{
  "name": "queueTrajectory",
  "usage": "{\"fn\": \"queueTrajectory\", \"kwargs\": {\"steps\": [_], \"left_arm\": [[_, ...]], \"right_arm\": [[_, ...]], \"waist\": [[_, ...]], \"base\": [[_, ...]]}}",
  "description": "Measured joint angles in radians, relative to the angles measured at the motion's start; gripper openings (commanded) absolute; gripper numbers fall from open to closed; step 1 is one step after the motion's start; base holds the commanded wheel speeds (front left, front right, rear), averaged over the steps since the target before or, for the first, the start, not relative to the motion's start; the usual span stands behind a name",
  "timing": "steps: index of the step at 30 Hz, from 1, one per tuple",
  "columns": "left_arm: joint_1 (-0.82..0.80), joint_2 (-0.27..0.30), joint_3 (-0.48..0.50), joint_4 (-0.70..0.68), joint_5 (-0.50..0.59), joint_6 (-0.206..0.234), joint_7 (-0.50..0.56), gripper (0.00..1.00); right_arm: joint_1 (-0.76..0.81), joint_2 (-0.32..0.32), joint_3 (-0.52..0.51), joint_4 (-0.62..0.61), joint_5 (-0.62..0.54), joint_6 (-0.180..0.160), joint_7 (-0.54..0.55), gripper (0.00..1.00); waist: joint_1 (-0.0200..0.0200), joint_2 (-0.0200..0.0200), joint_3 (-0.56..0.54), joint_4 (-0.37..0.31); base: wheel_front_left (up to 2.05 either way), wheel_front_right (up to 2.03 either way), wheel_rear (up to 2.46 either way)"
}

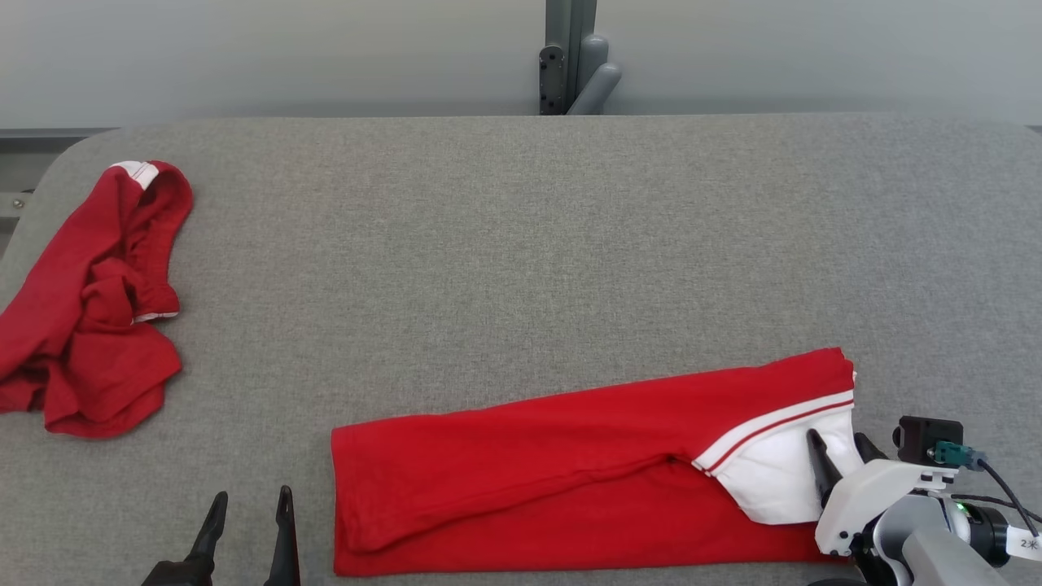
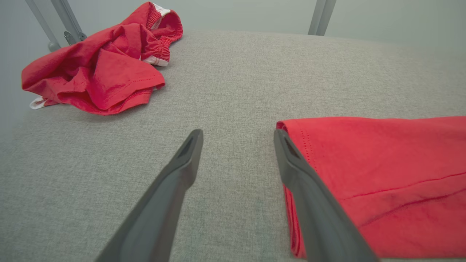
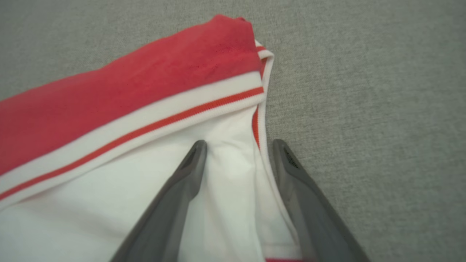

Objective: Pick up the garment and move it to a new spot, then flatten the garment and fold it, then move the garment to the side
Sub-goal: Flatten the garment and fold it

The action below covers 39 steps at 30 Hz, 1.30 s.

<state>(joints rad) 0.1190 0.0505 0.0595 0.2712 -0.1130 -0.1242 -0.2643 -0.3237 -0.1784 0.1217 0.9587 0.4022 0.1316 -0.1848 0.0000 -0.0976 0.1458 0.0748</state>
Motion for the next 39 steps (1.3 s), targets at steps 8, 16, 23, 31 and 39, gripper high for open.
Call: {"fn": "queueTrajectory", "kwargs": {"steps": [8,16,23,31,39], "left_arm": [[-0.001,0.0,-0.004,0.0,-0.007,0.0,0.0,1.0],[-0.007,-0.001,-0.022,0.002,-0.008,-0.003,0.0,1.0],[-0.003,-0.001,-0.029,0.019,-0.015,-0.004,0.0,1.0],[0.003,-0.001,-0.068,0.023,-0.033,-0.005,0.0,1.0],[-0.012,-0.002,-0.13,0.026,-0.043,-0.005,0.0,1.0]], "right_arm": [[-0.028,-0.013,-0.024,0.049,0.045,0.008,-0.03,0.0],[-0.058,-0.097,-0.251,0.13,0.021,0.001,-0.075,0.0],[-0.015,-0.08,-0.4,-0.002,-0.124,0.0,-0.076,0.0],[0.029,0.033,-0.157,-0.199,-0.095,0.0,-0.055,0.0],[0.117,0.045,0.233,-0.494,0.107,-0.001,0.071,0.0]], "waist": [[0.0,0.0,0.005,-0.007],[0.0,0.0002,0.013,-0.014],[0.0,0.0001,-0.003,-0.037],[0.0001,0.0001,-0.028,-0.085],[0.0001,0.0001,-0.032,-0.075]], "base": [[0.0,0.0,0.0],[0.0,0.0,0.0],[0.0,0.0,0.0],[0.0,0.0,0.0],[0.0,0.0,0.0]]}}
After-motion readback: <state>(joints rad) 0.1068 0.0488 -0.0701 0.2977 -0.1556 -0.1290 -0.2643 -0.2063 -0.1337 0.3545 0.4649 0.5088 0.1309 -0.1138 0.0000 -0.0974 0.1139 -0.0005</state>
